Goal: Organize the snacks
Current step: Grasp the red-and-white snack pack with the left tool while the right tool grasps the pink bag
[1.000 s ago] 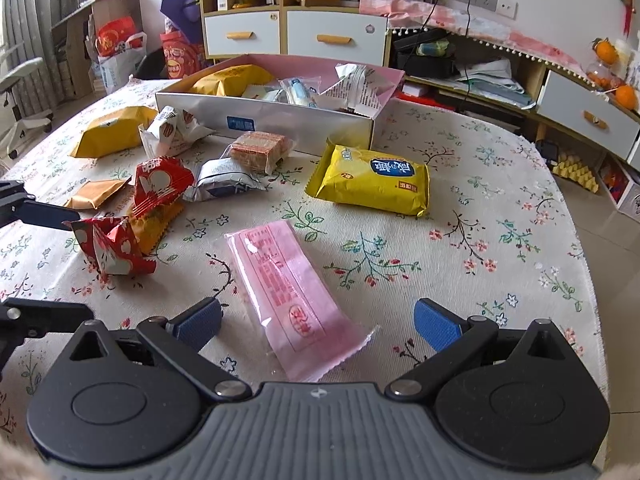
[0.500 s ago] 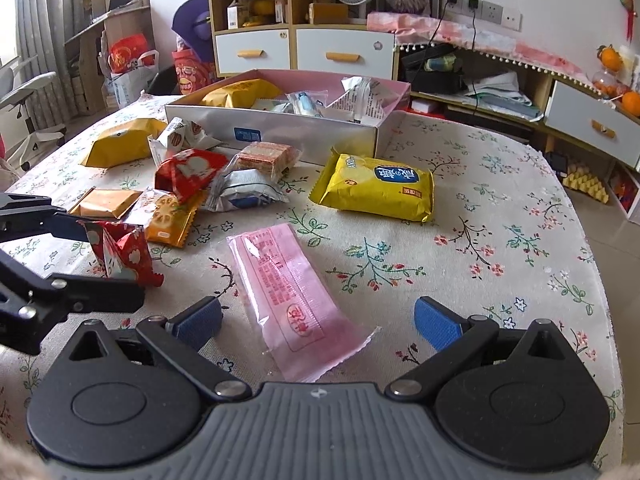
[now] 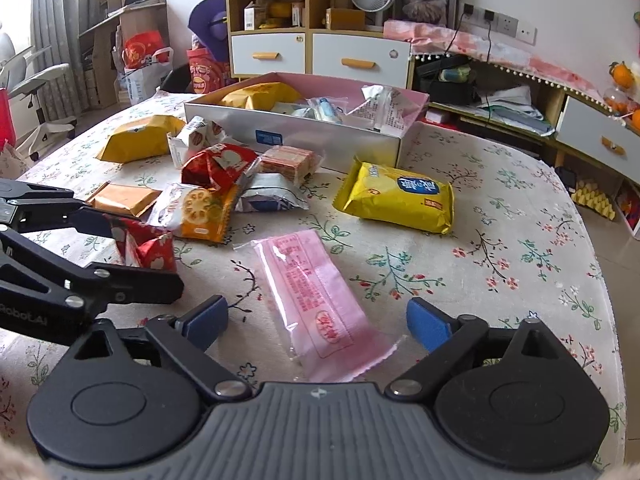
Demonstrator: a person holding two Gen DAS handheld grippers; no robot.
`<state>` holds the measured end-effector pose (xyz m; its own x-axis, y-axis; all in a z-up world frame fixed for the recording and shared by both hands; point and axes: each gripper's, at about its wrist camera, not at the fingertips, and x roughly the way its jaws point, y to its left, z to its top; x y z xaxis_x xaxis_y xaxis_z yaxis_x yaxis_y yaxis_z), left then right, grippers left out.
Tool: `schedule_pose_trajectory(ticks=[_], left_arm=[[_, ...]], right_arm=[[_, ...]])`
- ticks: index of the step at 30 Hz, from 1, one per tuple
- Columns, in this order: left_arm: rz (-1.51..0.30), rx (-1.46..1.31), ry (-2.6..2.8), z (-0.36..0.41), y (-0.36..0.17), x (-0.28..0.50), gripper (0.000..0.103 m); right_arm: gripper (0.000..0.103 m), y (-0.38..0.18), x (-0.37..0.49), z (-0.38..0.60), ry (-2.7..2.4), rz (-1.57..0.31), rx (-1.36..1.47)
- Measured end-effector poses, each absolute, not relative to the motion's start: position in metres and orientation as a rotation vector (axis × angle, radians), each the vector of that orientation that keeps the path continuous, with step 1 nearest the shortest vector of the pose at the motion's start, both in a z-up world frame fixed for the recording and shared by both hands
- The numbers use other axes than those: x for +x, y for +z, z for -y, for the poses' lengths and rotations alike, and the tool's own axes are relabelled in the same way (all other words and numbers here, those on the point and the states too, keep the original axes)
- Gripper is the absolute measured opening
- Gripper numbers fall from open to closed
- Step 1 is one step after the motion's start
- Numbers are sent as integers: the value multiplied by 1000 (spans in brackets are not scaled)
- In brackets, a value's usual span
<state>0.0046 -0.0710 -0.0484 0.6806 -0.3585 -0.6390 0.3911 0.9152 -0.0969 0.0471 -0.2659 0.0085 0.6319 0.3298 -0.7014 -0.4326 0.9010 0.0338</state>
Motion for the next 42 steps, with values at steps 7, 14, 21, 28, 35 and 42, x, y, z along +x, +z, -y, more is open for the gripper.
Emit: schedule_pose_trajectory(ticks=[7,14,21,28,35,42], left_arm=[[-710,66,-445,68,-46,1,50],[-725,48,-466,58,-44,0,36],[-724,27,-480,42,-43,-1,34],[-707,3,-488,25,-42,-5,30],[-698,6,-497,15,-39,-9,25],[-671,-15,-485,2,-32,-11,25]], right_arm=[[66,14,45,259,470,-766,-148],[32,18,44,251,490,-762,-158],[30,22,44,250,487,-758,-143],[30,29,43,246,491,-738,-139],[30,36,44,240,494,-722,-134],[30,44,45,232,491,-704,-131]])
